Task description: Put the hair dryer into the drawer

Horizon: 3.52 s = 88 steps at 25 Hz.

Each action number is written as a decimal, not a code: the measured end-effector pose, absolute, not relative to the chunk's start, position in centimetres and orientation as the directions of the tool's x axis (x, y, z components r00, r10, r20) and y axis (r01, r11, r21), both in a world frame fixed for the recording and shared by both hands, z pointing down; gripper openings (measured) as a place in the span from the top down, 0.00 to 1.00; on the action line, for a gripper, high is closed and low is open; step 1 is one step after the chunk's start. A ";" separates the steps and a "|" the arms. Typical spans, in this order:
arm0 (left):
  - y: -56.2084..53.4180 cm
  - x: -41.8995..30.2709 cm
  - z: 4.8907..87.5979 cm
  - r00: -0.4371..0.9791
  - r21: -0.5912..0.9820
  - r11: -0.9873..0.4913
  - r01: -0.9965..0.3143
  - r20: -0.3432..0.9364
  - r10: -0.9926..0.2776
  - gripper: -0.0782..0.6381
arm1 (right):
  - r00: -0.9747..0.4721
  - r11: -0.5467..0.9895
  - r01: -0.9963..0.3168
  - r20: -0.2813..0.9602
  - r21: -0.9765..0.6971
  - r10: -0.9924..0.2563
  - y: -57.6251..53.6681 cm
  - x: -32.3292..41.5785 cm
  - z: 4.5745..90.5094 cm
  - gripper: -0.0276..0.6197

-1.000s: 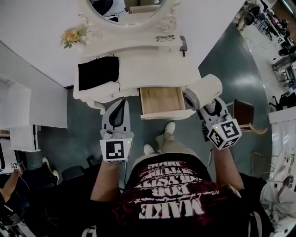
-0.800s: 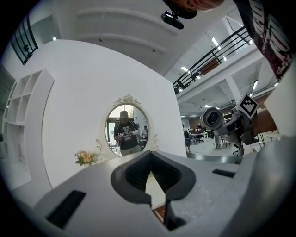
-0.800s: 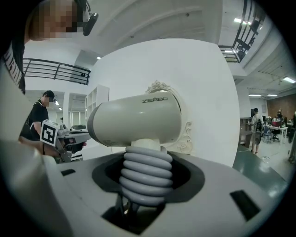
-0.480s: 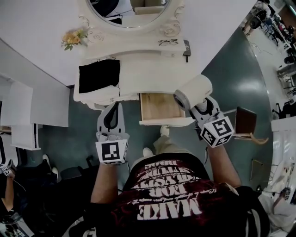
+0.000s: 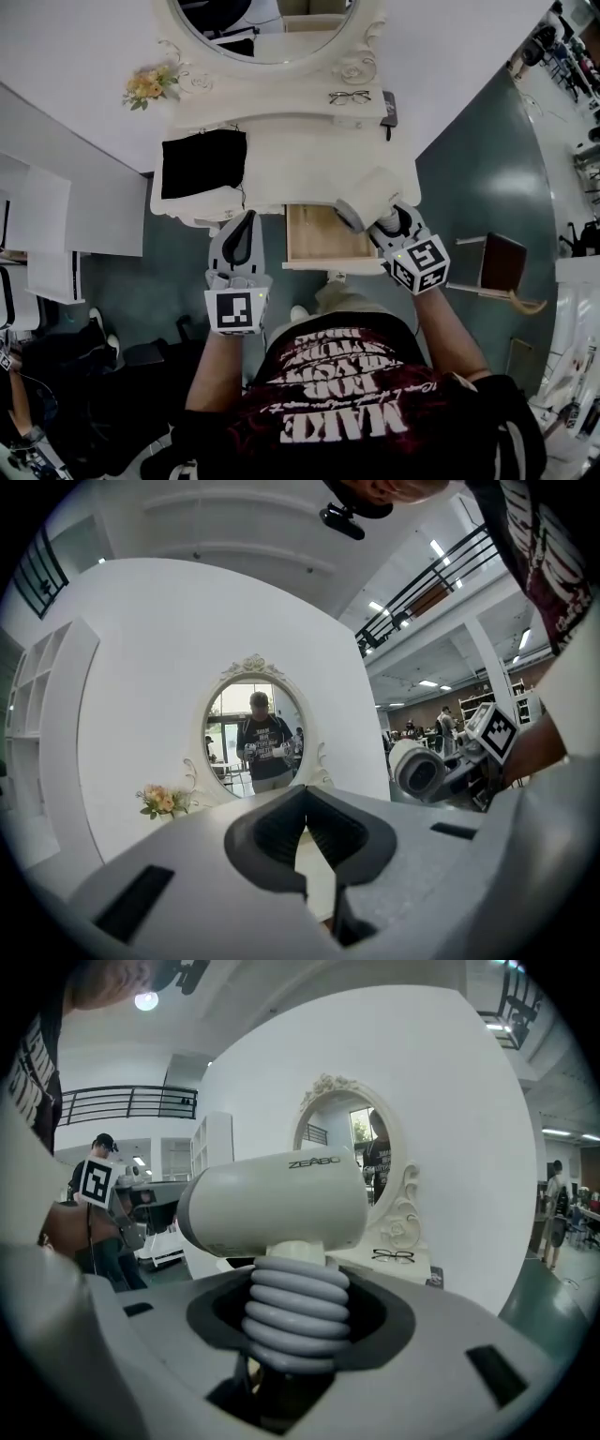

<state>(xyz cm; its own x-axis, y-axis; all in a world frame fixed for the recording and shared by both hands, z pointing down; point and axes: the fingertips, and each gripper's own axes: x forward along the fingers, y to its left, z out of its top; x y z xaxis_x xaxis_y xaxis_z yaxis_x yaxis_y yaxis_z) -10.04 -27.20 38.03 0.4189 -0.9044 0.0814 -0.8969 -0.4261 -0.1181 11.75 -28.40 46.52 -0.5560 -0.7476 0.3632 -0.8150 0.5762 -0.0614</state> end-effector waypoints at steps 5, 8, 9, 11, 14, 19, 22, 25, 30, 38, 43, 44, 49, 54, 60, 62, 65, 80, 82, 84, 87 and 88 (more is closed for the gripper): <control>-28.2 -9.8 38.5 0.404 -0.107 -0.413 -0.905 0.096 -0.910 0.88 | -0.591 0.624 -0.778 0.414 -0.066 -0.692 -29.8 11.2 50.1 0.62; -28.0 -10.0 39.2 0.393 -0.108 -0.404 -0.908 0.110 -0.913 0.88 | -0.604 0.647 -0.759 0.449 -0.073 -0.658 -30.2 10.4 52.6 0.62; -27.9 -10.0 39.4 0.388 -0.105 -0.400 -0.911 0.117 -0.914 0.88 | -0.607 0.653 -0.753 0.460 -0.075 -0.648 -30.2 10.1 53.4 0.62; -27.9 -10.3 40.0 0.378 -0.101 -0.392 -0.914 0.131 -0.916 0.88 | -0.612 0.662 -0.745 0.480 -0.083 -0.628 -30.3 9.7 54.9 0.62; -27.9 -10.6 40.6 0.361 -0.091 -0.375 -0.922 0.146 -0.921 0.88 | -0.617 0.676 -0.731 0.513 -0.094 -0.597 -30.3 9.1 57.1 0.62; -28.1 -11.2 40.6 0.339 -0.100 -0.356 -0.929 0.152 -0.928 0.88 | -0.621 0.694 -0.712 0.558 -0.106 -0.551 -30.4 8.4 60.0 0.62; -28.2 -11.4 40.9 0.333 -0.104 -0.351 -0.931 0.156 -0.930 0.88 | -0.619 0.704 -0.702 0.581 -0.108 -0.529 -30.5 8.3 61.6 0.62; -28.1 -11.5 41.4 0.327 -0.102 -0.346 -0.933 0.167 -0.930 0.88 | -0.623 0.720 -0.685 0.601 -0.111 -0.501 -30.3 7.8 63.1 0.62; -28.0 -11.8 42.2 0.316 -0.100 -0.338 -0.936 0.187 -0.930 0.88 | -0.630 0.736 -0.665 0.625 -0.127 -0.461 -30.0 7.2 65.4 0.62; -28.1 -12.1 43.4 0.303 -0.097 -0.330 -0.939 0.221 -0.927 0.88 | -0.649 0.791 -0.593 0.672 -0.151 -0.358 -28.4 5.4 69.5 0.62; -27.5 -11.8 44.2 0.299 -0.093 -0.330 -0.939 0.251 -0.921 0.88 | -0.648 0.823 -0.544 0.705 -0.164 -0.287 -27.5 4.8 72.4 0.62; -27.4 -11.8 44.4 0.297 -0.087 -0.329 -0.940 0.260 -0.919 0.88 | -0.648 0.832 -0.530 0.711 -0.163 -0.273 -27.4 4.8 73.0 0.62; -27.0 -11.9 45.1 0.279 -0.092 -0.314 -0.945 0.275 -0.920 0.88 | -0.637 0.860 -0.482 0.740 -0.167 -0.214 -27.5 4.8 75.6 0.62; -27.0 -12.0 45.2 0.274 -0.104 -0.314 -0.944 0.284 -0.919 0.88 | -0.604 0.875 -0.453 0.781 -0.174 -0.157 -27.4 4.8 78.2 0.62; -26.7 -12.7 45.3 0.260 -0.106 -0.305 -0.946 0.308 -0.915 0.88 | -0.524 0.840 -0.504 0.844 -0.200 -0.113 -27.5 5.2 82.4 0.62; -26.6 -13.4 45.5 0.249 -0.111 -0.297 -0.948 0.319 -0.914 0.88 | -0.496 0.823 -0.533 0.861 -0.199 -0.113 -27.7 5.6 83.6 0.62; -26.3 -14.3 45.8 0.232 -0.113 -0.282 -0.953 0.331 -0.915 0.88 | -0.452 0.806 -0.564 0.884 -0.178 -0.121 -28.3 6.2 85.0 0.62; -24.8 -15.8 44.9 0.208 -0.121 -0.262 -0.957 0.340 -0.917 0.88 | -0.288 0.614 -0.774 0.950 -0.157 -0.120 -29.6 10.4 89.6 0.61; -24.7 -15.6 44.4 0.216 -0.120 -0.267 -0.956 0.325 -0.921 0.88 | -0.315 0.561 -0.805 0.941 -0.193 -0.128 -30.1 10.5 89.3 0.59; -24.4 -15.6 44.1 0.225 -0.119 -0.273 -0.955 0.312 -0.923 0.88 | -0.337 0.515 -0.828 0.931 -0.222 -0.140 -30.3 10.8 88.8 0.54; -24.0 -15.7 43.6 0.237 -0.120 -0.281 -0.952 0.291 -0.927 0.88 | -0.337 0.542 -0.821 0.919 -0.180 -0.204 -30.7 11.3 87.0 0.52; -23.9 -15.7 43.4 0.245 -0.120 -0.287 -0.950 0.281 -0.928 0.88 | -0.337 0.567 -0.809 0.913 -0.156 -0.229 -30.8 11.4 86.1 0.51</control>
